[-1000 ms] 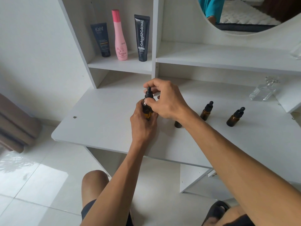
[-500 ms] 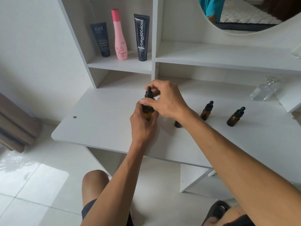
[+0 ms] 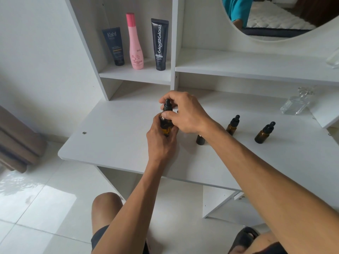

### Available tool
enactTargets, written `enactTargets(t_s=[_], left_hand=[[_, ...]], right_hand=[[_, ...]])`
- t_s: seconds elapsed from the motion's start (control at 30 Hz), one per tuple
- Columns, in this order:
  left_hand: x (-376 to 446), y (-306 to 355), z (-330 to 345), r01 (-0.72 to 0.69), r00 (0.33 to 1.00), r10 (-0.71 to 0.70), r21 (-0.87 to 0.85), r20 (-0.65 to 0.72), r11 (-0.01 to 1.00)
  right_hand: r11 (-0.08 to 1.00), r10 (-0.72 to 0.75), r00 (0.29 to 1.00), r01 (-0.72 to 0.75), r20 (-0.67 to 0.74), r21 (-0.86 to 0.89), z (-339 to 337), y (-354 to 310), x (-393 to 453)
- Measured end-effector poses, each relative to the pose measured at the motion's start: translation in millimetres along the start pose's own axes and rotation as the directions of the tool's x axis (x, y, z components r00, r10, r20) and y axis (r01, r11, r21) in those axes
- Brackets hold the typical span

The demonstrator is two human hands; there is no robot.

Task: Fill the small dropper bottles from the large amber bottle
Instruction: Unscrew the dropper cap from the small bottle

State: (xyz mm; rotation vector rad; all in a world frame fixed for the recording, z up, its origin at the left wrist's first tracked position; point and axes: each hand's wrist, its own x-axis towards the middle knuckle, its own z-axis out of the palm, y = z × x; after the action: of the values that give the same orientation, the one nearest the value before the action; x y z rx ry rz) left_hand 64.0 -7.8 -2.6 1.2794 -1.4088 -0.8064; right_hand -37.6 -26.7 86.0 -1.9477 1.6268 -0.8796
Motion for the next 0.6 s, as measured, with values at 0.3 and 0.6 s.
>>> enactTargets(t_s=[0.3,0.6], left_hand=[[2.1,-3.9,0.7,0.026,1.000,-0.026,-0.005,0.002,1.000],[2.7,-6.3,0.4,0.013,1.000,-0.013,-0.005,0.000,1.000]], right_hand=[[1.000,-0.007,0.995,0.004,-0.096,-0.025,-2.5,-2.3,-1.9],[1.000,0.005,0.998,-0.005,-0.059,0.005,-2.8,0.8,-0.6]])
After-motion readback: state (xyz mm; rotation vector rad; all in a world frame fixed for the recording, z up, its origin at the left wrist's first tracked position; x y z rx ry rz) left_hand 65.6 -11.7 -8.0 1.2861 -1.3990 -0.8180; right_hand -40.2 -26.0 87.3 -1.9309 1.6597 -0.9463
